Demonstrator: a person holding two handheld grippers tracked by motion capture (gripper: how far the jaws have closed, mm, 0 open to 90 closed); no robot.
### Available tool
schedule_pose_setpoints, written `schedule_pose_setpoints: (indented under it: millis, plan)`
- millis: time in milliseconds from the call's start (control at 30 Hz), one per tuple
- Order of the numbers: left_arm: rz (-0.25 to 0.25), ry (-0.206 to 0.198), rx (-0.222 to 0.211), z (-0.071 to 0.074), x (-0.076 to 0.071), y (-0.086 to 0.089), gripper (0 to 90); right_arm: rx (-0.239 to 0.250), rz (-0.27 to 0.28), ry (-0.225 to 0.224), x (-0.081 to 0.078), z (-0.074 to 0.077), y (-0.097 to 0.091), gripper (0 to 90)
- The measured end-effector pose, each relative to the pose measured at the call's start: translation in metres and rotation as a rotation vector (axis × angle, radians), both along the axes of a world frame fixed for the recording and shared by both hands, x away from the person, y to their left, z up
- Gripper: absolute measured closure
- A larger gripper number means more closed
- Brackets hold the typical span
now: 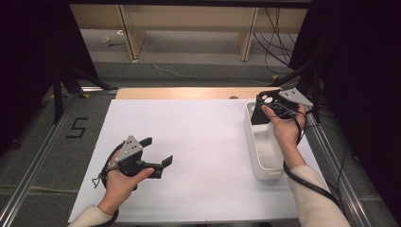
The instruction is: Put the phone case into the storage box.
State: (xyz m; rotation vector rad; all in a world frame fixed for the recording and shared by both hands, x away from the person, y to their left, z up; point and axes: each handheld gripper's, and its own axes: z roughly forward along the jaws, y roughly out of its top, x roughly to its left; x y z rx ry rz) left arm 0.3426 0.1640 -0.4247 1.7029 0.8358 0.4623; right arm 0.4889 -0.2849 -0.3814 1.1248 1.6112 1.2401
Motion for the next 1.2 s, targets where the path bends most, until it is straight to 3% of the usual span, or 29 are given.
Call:
schedule_pose_setpoints:
  millis: [1200]
  plan:
    - [-0.002,-0.002,-0.007,0.001,-0.002,-0.001,0.0,-0.020,-0.007,0.059,0.013,-0.007,0.004,14.9]
